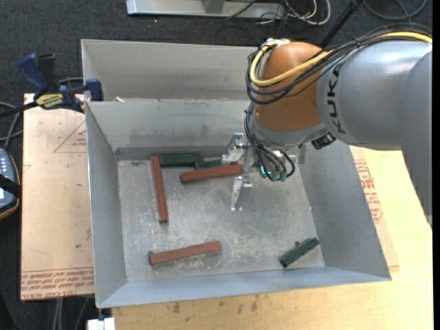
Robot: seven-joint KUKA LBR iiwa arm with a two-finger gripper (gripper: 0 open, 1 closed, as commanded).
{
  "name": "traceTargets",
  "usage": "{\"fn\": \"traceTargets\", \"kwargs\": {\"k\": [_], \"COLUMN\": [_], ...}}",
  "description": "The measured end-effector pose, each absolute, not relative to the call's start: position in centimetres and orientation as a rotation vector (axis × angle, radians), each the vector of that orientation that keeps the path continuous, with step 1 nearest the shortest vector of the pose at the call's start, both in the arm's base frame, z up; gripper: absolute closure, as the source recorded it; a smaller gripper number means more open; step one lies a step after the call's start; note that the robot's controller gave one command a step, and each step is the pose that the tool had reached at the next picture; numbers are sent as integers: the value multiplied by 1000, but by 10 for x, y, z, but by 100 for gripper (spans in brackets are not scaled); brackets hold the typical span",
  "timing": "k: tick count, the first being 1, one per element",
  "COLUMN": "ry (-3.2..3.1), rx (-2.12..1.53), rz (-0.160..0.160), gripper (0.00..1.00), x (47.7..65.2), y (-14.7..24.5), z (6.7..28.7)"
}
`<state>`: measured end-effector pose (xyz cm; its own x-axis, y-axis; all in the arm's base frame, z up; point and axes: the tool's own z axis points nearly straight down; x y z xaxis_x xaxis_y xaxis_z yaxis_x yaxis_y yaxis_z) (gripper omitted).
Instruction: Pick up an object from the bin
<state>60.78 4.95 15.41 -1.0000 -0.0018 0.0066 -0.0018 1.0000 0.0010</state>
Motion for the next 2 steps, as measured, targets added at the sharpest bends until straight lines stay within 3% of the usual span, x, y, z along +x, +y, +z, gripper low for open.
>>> {"fn": "traceTargets", "kwargs": {"k": [1, 2], "ry": [-3143, -3165], "rx": [2, 35], "rz": [-2, -7], "gripper": [0, 100], "x": [610, 656], "y": [49, 60], "z": [159, 93]}}
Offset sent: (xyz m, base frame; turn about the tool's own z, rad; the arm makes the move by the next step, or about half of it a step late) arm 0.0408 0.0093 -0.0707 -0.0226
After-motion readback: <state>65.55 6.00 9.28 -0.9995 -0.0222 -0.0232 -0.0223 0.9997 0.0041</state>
